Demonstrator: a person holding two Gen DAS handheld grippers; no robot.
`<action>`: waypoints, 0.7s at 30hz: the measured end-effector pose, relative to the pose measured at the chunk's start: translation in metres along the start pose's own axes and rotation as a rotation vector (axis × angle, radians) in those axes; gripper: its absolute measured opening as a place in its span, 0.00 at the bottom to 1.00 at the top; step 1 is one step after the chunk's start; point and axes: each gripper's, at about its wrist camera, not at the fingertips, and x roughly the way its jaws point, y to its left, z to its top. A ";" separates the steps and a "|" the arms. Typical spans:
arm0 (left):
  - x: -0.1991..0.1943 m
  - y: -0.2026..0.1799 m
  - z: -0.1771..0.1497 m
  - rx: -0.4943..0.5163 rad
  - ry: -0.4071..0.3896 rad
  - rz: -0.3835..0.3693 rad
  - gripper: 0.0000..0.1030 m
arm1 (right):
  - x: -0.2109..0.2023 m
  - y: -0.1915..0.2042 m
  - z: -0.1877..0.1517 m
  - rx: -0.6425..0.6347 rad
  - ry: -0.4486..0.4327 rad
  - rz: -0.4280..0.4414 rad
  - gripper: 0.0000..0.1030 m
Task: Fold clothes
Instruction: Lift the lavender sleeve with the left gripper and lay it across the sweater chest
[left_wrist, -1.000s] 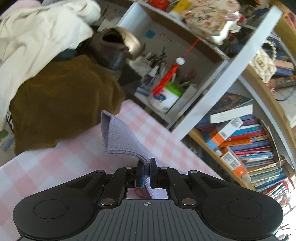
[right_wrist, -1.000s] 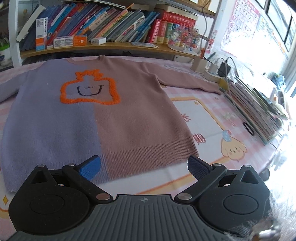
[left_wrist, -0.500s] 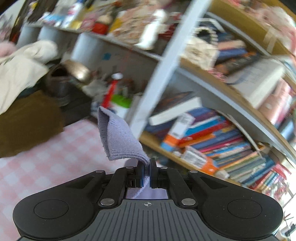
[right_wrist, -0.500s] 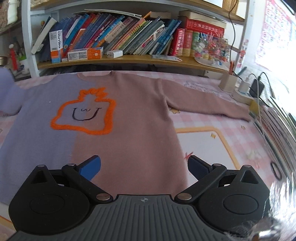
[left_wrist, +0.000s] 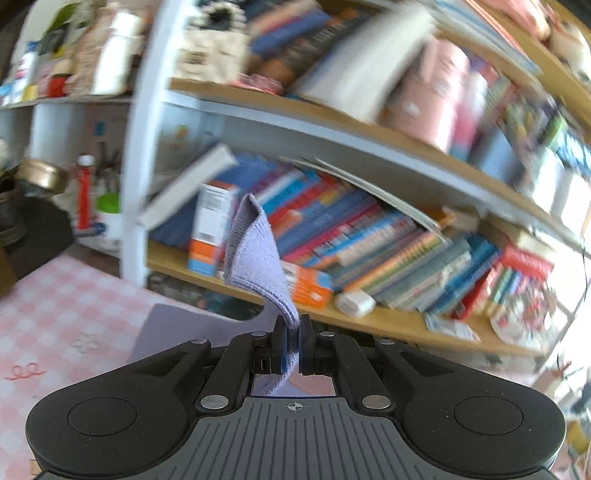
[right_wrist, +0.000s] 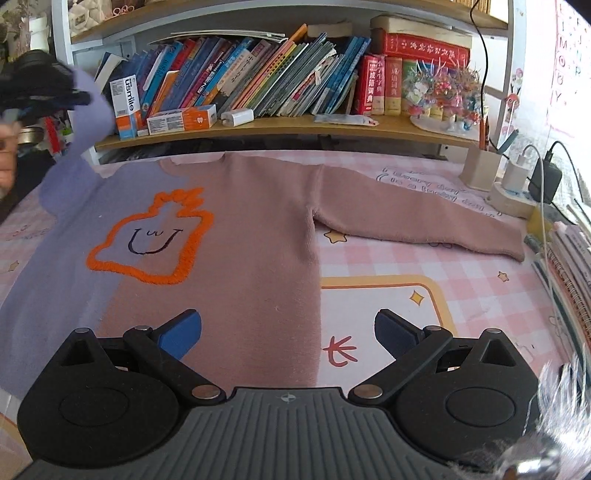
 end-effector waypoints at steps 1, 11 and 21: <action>0.004 -0.009 -0.003 0.020 0.010 -0.003 0.03 | 0.001 -0.003 -0.001 0.002 0.004 0.006 0.98; 0.042 -0.065 -0.045 0.178 0.129 -0.002 0.03 | 0.000 -0.034 -0.007 0.046 0.024 -0.009 0.98; 0.070 -0.096 -0.079 0.272 0.326 -0.036 0.41 | -0.001 -0.051 -0.014 0.092 0.047 -0.043 0.98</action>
